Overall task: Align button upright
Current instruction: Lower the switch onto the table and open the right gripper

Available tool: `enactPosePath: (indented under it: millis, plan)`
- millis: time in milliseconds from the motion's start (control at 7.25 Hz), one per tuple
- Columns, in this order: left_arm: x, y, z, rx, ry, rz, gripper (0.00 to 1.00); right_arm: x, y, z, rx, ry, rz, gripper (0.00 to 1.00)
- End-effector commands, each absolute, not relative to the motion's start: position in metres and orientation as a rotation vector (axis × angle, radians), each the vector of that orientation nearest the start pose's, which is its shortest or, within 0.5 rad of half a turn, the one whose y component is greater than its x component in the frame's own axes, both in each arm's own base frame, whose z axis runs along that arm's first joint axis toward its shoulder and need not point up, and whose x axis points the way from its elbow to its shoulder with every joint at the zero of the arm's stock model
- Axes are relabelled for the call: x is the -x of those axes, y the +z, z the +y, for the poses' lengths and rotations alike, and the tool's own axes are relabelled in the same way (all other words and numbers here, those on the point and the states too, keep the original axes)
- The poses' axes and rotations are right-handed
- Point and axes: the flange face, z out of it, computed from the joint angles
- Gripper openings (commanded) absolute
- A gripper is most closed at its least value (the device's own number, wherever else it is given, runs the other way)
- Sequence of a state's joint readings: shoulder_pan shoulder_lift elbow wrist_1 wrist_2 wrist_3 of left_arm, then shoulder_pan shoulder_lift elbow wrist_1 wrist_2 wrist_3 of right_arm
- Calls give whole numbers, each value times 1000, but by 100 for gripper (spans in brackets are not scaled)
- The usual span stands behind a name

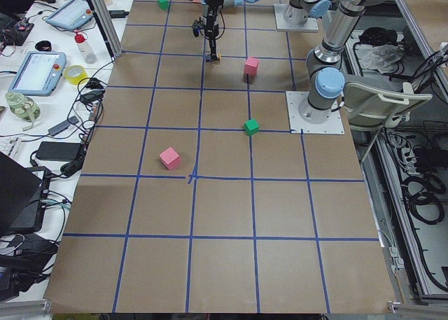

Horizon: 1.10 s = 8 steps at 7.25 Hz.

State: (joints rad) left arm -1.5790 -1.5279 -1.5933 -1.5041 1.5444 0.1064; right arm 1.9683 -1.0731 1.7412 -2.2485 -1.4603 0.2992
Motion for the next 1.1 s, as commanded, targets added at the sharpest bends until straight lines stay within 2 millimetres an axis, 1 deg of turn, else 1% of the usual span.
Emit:
enactPosePath:
  millis: [0,138,276,414,552,690,828,966]
  plan:
    - [139,505,-480,-179,-138,3155,100,-370,199,-510,152,-7,3020,72]
    - [139,505,-480,-179,-138,3155,100,-370,201,-510,152,-16,3020,76]
    - [139,505,-480,-179,-138,3155,100,-370,201,-510,152,-17,3020,77]
    - [139,505,-479,-179,-135,3155,100,-371,203,-511,155,-30,3016,79]
    - [138,506,-480,-176,-140,3155,100,-371,210,-516,160,-92,3003,99]
    - [138,506,-480,-176,-140,3155,100,-363,228,-519,169,-141,2996,100]
    - [138,506,-480,-176,-140,3155,100,-355,250,-515,166,-145,3000,100]
    - [138,506,-480,-176,-140,3155,100,-327,275,-521,120,-138,3043,100]
